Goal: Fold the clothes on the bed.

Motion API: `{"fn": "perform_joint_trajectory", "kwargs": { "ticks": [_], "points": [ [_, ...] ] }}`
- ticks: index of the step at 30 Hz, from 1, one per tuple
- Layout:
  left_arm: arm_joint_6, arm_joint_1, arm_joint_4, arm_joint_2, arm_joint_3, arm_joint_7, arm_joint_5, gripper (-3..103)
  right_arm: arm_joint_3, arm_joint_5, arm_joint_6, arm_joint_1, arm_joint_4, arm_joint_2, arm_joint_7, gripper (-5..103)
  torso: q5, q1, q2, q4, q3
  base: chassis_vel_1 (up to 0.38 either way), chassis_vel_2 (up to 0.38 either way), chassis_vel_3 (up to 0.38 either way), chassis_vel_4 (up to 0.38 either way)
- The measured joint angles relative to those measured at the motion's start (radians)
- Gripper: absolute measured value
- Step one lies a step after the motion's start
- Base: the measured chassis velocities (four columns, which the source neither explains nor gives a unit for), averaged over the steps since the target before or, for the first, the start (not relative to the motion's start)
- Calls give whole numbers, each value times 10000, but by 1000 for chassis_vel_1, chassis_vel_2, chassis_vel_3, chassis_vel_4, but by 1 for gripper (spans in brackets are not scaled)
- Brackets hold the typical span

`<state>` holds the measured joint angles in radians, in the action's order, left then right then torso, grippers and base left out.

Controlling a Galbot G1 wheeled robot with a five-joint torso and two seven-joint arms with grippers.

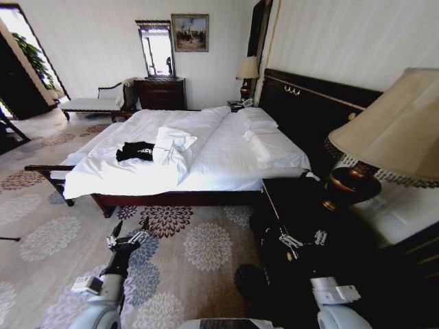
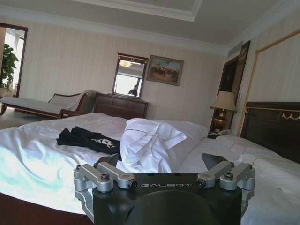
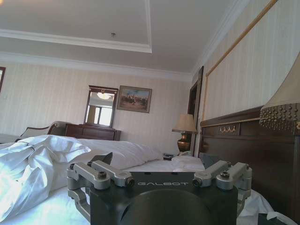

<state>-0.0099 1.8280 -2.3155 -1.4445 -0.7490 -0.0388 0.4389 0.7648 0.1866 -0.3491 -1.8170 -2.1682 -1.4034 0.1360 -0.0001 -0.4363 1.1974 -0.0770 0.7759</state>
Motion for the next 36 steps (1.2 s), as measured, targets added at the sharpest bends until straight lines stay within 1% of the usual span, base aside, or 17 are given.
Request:
{"fn": "perform_joint_trajectory", "kwargs": {
  "ticks": [11, 18, 25, 28, 30, 32, 36],
  "points": [
    [-67, -19, 160, 101, -16, -29, 23, 100, -216, -134, -44, 201, 305, -209, 31, 100, 0, 3, 1, 0, -2, -73, 90, 77, -90],
    [-76, -38, 143, 109, -17, -52, 39, 100, -193, -56, -44, 340, 448, -195, 31, 100, 1, 2, 0, 0, -1, -105, 124, 114, -125],
    [-308, -52, 164, -8, 69, -132, 36, 100, -153, 197, -52, 401, 569, -106, 115, 100, 1, 3, 1, -1, -1, -101, 110, 107, -104],
    [-411, -51, 166, -52, 99, -202, 135, 100, -184, 207, -74, 445, 630, -93, 122, 100, 1, 3, 2, -1, -2, -119, 88, 110, -110],
    [-434, -44, 146, -91, 116, -245, 531, 100, -216, 225, -99, 509, 720, -56, 129, 100, 1, 3, 1, 0, -2, -109, 110, 125, -118],
    [-443, -44, 129, -113, 112, -252, 709, 100, -232, 246, -110, 551, 756, -41, 131, 100, 1, 3, 1, -1, -2, -123, 130, 138, -125],
    [-522, -26, 126, -145, 83, -298, 764, 100, -272, 278, -116, 610, 778, -34, 134, 100, 0, 2, 1, 0, -2, -144, 154, 157, -143]
  ]
}}
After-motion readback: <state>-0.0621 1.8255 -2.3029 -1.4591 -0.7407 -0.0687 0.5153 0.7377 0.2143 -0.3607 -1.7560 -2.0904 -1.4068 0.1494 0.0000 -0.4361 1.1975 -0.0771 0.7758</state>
